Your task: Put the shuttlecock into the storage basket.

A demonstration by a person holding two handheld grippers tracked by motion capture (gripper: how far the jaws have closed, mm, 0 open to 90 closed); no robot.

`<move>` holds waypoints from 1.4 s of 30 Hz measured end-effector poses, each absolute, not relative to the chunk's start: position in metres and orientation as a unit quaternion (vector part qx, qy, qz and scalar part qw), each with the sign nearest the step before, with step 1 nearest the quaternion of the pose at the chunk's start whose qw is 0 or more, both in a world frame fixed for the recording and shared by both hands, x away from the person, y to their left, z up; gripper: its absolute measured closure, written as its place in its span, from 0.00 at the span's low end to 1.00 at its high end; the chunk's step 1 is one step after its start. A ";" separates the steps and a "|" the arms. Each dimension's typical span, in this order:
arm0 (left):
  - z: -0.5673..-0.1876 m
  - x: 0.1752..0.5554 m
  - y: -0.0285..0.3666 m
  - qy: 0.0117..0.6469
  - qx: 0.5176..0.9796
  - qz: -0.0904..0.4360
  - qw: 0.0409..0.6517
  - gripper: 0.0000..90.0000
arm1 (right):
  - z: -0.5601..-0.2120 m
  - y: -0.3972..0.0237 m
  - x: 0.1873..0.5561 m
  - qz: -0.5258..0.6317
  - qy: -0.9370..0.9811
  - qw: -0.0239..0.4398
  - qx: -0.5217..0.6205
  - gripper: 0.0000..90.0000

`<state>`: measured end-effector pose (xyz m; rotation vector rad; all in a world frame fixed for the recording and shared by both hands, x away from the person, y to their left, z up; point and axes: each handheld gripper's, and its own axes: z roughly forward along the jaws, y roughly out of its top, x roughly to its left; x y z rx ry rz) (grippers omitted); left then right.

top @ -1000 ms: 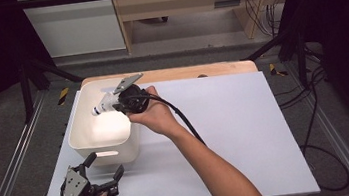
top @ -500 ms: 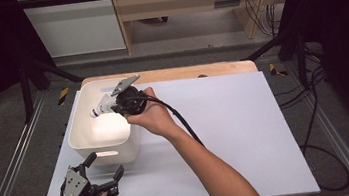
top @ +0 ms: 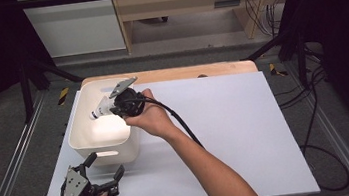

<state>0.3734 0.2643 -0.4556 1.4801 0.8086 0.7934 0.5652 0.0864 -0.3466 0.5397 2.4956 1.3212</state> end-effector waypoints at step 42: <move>-0.456 0.374 0.262 0.347 0.639 0.342 0.596 0.02 | -0.326 0.060 0.539 0.447 0.857 0.151 0.206 0.55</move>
